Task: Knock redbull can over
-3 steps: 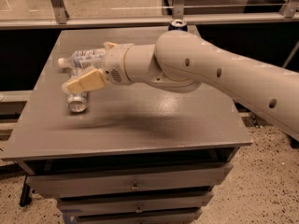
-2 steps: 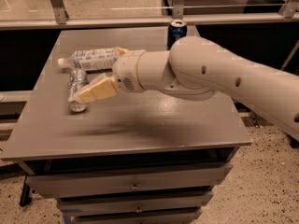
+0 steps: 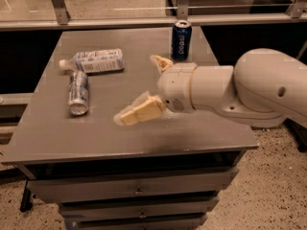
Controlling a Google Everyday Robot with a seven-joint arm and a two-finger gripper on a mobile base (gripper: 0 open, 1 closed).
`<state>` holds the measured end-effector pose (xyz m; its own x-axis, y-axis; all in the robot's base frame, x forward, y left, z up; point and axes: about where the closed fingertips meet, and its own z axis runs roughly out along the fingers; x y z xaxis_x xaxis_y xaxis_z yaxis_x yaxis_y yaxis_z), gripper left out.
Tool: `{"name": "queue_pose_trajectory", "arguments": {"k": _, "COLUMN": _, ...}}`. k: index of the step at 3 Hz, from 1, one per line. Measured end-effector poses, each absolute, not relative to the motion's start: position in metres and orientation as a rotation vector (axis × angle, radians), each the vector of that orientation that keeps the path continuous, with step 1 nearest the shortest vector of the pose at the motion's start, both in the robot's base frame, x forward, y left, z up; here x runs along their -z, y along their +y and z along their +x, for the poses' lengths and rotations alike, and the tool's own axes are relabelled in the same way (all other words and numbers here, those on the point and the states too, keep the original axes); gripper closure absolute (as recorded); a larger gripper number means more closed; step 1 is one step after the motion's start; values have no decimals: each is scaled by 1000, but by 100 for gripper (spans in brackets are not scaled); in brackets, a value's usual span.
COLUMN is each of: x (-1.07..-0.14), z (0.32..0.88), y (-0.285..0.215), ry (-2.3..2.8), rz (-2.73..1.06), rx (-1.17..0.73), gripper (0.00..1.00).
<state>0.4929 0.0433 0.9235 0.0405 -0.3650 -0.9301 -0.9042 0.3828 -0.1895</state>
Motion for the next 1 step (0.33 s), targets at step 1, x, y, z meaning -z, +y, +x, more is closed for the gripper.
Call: {"name": "queue_pose_trajectory", "arguments": {"k": 1, "x": -924, "z": 490, "y": 38, "ry": 1540, "rz": -1180, "rx": -604, "gripper": 0}}
